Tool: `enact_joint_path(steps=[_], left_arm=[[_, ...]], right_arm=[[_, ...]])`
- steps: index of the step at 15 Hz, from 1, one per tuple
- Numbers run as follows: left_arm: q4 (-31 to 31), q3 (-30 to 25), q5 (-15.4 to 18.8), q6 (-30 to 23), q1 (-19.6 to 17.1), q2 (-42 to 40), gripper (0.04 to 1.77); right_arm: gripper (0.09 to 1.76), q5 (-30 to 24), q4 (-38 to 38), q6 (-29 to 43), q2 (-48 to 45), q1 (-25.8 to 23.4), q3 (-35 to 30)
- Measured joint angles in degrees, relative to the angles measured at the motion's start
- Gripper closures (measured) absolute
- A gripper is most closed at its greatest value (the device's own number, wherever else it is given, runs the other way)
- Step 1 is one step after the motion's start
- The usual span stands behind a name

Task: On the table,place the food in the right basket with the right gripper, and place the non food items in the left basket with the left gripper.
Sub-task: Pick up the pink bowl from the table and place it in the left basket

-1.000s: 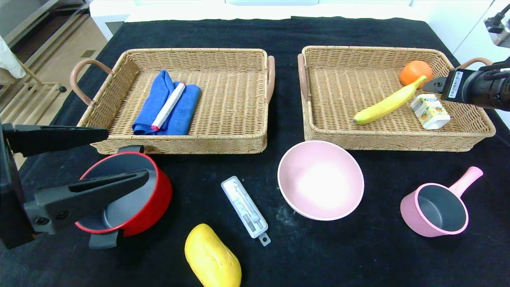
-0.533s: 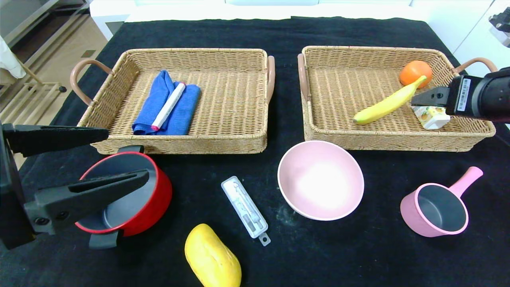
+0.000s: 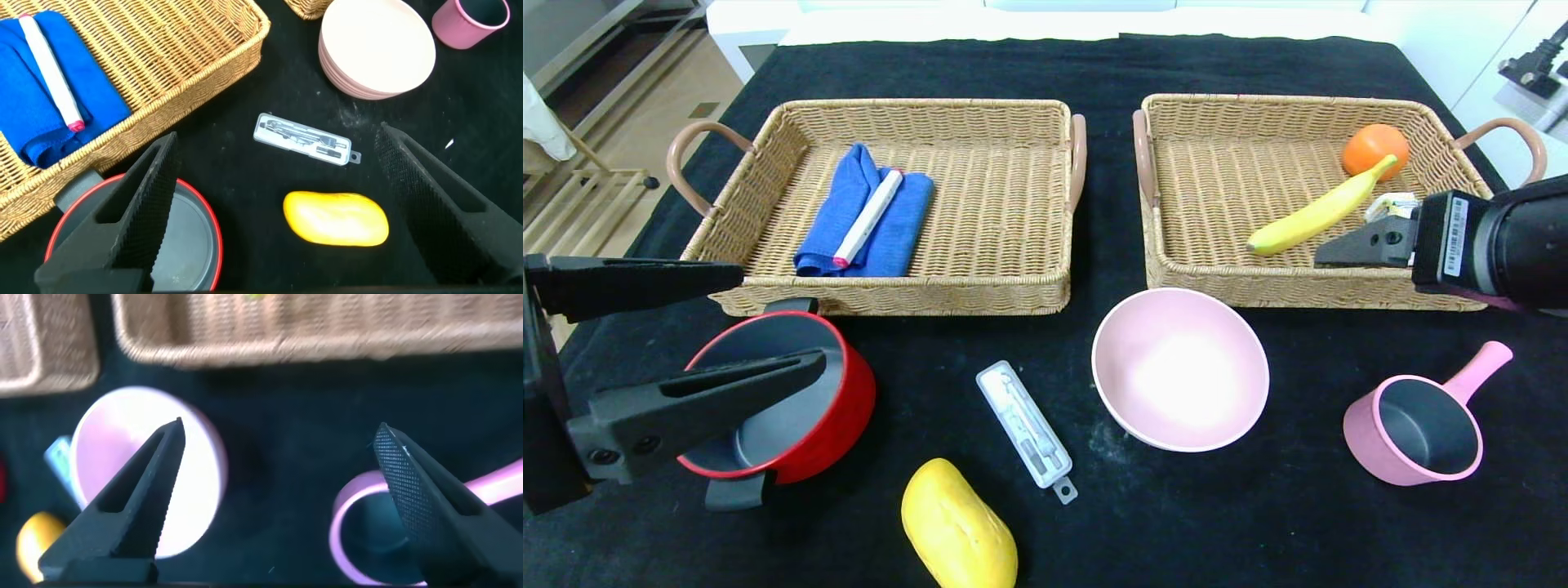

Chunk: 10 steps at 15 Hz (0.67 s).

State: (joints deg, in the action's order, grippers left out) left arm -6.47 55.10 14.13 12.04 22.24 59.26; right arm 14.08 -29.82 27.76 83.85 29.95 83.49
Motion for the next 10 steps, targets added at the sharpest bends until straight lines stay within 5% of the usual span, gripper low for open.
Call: enact_joint_path(steps=[10], left_arm=[[0.0,-0.3,0.2,0.1,0.1,-0.2,0.09]], right_arm=[[0.15,-8.0,-3.4,6.2,5.3,3.8,-0.1]])
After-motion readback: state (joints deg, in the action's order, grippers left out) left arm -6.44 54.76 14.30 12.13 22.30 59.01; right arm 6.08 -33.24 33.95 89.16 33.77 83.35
